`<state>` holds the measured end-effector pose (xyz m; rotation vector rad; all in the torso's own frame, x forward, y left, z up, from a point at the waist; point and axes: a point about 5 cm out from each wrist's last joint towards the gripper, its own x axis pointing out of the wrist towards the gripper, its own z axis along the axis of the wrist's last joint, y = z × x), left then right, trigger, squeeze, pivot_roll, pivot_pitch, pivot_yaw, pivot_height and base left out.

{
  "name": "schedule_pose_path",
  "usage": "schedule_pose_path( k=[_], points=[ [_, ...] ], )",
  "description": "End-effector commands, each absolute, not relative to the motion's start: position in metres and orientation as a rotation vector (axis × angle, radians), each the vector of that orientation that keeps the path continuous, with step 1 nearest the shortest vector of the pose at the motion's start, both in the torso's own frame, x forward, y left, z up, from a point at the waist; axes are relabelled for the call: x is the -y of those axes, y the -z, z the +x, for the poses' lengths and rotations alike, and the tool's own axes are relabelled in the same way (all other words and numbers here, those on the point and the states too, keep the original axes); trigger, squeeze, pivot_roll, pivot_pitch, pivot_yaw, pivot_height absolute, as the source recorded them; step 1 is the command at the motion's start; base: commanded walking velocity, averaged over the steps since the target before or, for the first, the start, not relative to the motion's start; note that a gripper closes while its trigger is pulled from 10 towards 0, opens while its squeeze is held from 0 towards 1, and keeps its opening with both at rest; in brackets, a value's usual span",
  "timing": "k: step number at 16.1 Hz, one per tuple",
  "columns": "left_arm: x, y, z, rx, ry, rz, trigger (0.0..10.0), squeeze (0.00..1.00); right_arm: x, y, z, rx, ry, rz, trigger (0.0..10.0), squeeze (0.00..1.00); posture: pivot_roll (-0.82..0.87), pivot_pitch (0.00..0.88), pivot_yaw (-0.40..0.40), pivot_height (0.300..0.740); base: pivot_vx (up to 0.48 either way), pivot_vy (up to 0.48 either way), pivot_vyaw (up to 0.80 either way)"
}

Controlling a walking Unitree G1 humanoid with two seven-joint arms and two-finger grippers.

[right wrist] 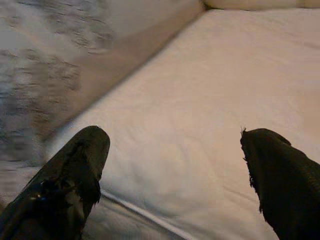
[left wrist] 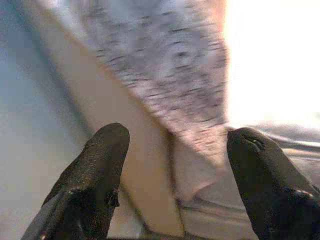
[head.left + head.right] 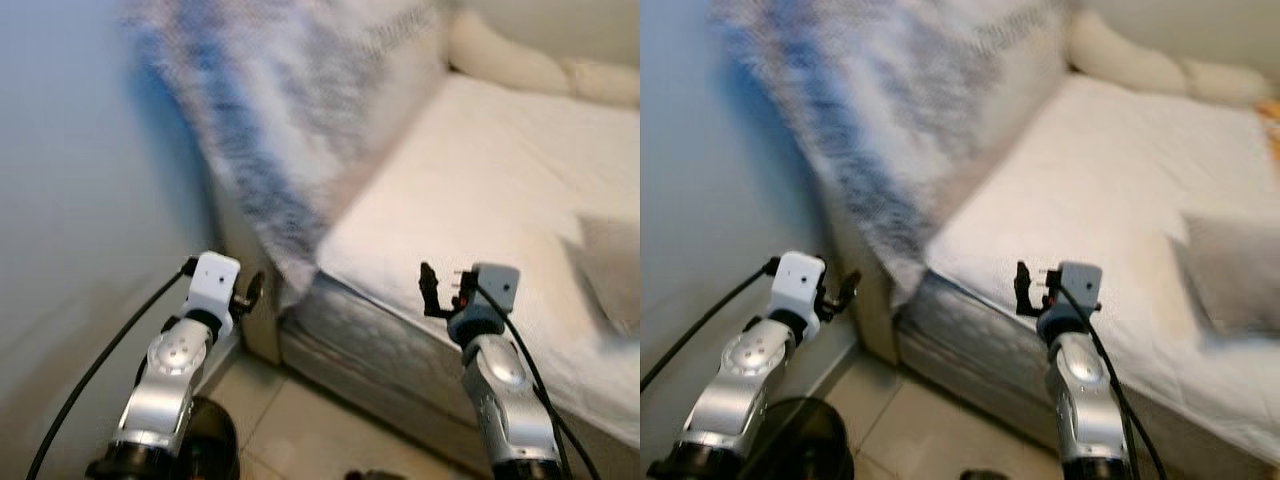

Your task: Clean up the room

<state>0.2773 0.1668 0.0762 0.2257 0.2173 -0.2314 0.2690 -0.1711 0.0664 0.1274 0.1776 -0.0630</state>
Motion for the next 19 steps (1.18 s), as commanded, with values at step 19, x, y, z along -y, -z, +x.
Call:
schedule_pose_path(
  k=[19],
  points=[
    [-0.177,-0.112,0.299,-0.11,0.145,0.262,10.0,0.0,0.17,-0.074,0.282,-0.179,0.044,0.111,10.0,1.0,0.03,0.0,-0.032,0.74,0.0,0.0,-0.7]
  ],
)
